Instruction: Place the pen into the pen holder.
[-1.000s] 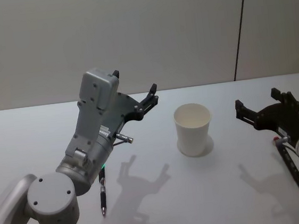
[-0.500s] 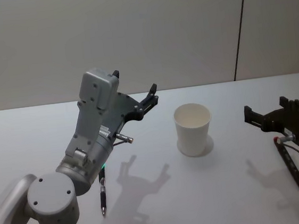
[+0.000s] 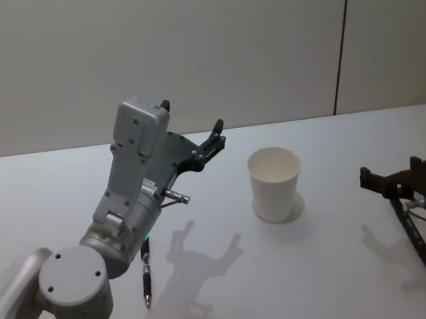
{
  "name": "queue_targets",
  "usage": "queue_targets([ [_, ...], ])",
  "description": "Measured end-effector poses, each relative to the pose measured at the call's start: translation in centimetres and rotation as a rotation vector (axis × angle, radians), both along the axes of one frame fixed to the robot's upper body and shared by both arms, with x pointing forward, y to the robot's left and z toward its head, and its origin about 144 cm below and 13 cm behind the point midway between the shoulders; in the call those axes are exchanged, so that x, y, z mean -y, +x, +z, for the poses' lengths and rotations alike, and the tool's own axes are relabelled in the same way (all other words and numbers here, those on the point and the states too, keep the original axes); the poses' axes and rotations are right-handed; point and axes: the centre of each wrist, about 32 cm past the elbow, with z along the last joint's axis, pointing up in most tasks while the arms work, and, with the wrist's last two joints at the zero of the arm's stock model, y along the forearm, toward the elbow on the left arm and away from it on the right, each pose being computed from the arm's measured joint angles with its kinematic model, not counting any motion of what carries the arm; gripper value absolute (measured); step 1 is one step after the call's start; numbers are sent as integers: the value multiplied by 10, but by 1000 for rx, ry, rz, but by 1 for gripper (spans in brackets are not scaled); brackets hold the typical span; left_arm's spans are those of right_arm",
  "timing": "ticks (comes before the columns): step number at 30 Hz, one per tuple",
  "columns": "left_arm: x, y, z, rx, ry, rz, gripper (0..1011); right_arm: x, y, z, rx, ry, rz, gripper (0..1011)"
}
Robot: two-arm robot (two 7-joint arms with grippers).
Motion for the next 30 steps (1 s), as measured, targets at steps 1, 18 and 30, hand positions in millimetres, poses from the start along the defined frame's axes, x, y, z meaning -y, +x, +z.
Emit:
queue_targets([
  [1,0,0,0,0,0,0,1000,0,1,0,-7,-1,-2,1001],
  [18,0,0,0,0,0,0,1000,0,18,-11,-130,-36,-49,1001],
  [30,0,0,0,0,0,0,1000,-2,36,-18,-192,-64,-97,1001],
])
